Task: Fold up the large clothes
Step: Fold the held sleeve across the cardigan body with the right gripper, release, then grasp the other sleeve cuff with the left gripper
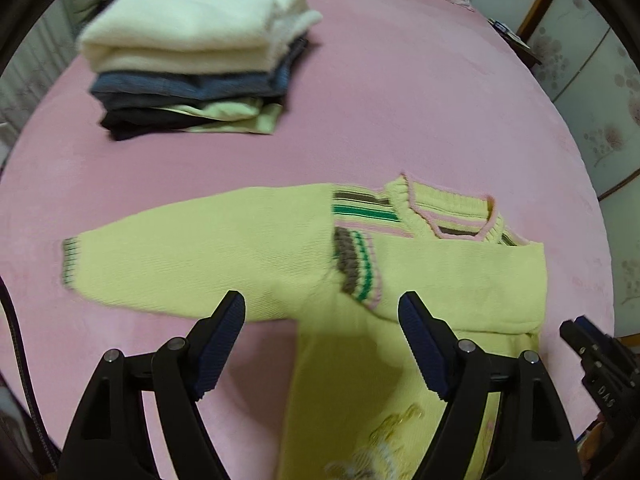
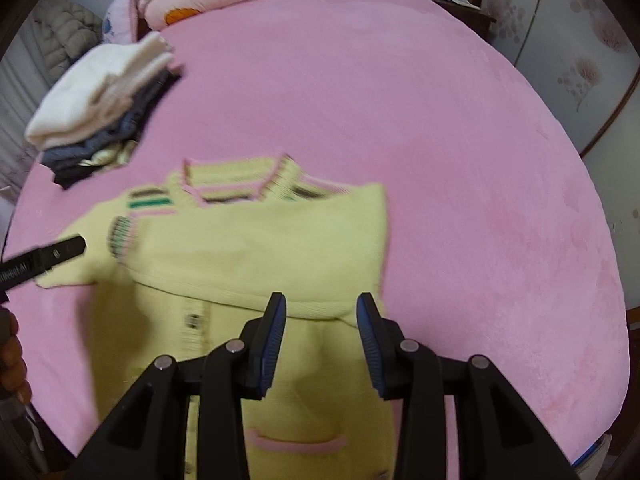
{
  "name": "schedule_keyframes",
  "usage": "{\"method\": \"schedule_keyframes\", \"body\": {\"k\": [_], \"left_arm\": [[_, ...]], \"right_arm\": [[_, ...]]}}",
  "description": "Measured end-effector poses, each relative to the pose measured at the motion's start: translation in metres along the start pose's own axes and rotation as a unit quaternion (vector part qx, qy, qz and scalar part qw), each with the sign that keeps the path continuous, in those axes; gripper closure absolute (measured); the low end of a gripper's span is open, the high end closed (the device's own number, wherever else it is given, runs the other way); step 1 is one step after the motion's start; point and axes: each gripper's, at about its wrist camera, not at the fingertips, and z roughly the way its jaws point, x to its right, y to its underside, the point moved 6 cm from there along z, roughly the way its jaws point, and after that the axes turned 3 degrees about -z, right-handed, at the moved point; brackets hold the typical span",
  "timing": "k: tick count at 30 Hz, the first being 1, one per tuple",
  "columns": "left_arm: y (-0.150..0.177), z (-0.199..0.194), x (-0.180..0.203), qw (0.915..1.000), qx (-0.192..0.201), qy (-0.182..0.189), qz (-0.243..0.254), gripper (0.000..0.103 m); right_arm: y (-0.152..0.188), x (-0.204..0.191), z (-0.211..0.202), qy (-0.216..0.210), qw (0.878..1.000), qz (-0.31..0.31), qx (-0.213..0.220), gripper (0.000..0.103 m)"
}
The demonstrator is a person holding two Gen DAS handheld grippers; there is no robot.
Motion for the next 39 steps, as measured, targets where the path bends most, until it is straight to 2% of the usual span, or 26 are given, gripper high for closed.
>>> {"method": "schedule_keyframes", "body": {"k": [9, 15, 21, 26, 30, 33, 39], "left_arm": [[0.010, -0.057, -0.051, 0.9985, 0.009, 0.016, -0.052, 0.025], [0.019, -0.079, -0.097, 0.9962, 0.018, 0.015, -0.084, 0.025], [0.030, -0.068, -0.148, 0.9922, 0.013, -0.001, -0.124, 0.024], [0.045, -0.038, -0.190, 0.9846, 0.005, 0.008, -0.175, 0.024], [0.051, -0.013, -0.215, 0.9762, 0.012, 0.028, -0.215, 0.024], [0.053, 0.010, -0.230, 0.9658, 0.017, 0.053, -0.253, 0.024], [0.049, 0.053, -0.253, 0.9339, 0.043, 0.116, -0.335, 0.025]], "right_arm": [[-0.022, -0.079, -0.042, -0.058, 0.997, -0.045, 0.037, 0.066], [-0.018, -0.135, -0.056, -0.091, 0.992, -0.075, 0.038, 0.066], [-0.012, -0.181, -0.047, -0.102, 0.989, -0.101, 0.034, 0.066], [-0.004, -0.210, -0.028, -0.100, 0.988, -0.114, 0.026, 0.066], [0.001, -0.227, -0.011, -0.096, 0.988, -0.119, 0.017, 0.066], [0.005, -0.237, 0.001, -0.094, 0.988, -0.121, 0.010, 0.066], [0.010, -0.250, 0.021, -0.094, 0.988, -0.126, 0.000, 0.066]]}}
